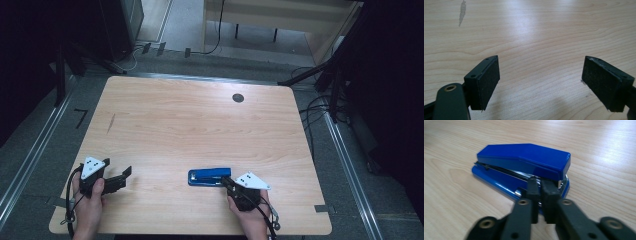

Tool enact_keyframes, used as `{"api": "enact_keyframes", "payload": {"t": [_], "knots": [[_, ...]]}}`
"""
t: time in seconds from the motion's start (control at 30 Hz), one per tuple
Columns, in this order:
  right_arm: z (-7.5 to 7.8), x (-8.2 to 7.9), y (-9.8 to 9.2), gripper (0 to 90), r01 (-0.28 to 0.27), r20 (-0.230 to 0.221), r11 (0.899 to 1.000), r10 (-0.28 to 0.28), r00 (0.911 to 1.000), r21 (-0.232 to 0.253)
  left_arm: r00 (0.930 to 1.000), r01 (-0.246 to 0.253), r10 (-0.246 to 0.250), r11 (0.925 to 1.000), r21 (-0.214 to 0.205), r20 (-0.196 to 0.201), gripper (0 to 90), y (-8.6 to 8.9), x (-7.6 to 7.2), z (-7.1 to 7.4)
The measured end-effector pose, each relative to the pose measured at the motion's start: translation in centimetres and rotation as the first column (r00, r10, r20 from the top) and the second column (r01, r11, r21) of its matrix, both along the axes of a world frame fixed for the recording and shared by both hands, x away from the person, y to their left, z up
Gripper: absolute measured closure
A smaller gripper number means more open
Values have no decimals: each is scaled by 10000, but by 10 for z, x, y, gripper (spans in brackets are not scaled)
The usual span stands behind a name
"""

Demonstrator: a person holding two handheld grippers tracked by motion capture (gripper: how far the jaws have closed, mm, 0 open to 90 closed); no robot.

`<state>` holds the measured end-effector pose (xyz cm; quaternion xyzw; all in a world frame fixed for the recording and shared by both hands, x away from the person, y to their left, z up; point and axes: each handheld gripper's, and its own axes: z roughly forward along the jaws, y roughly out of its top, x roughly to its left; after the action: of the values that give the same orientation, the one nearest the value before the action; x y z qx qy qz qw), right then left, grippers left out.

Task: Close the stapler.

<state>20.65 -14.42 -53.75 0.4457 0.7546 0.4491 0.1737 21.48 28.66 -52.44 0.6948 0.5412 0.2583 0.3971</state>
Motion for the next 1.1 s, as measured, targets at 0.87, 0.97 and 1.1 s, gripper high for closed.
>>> {"api": "enact_keyframes", "payload": {"t": [0.87, 0.97, 1.1], "knots": [[19, -7, -72, 191, -22, 365, 9933, -20, 9993, 1156, 10000, 89, -89, 10000, -45, 3, 156, 1, 0, 0], [22, -8, -80, 173, 47, 408, 9914, -101, 9991, 1308, 10000, 82, -82, 10000, -38, 4, 156, 0, 0, 0], [24, -8, -88, 151, 55, 478, 9922, -115, 9988, 1245, 10000, 52, -52, 10000, -37, -1, 155, 0, 0, 0]]}}
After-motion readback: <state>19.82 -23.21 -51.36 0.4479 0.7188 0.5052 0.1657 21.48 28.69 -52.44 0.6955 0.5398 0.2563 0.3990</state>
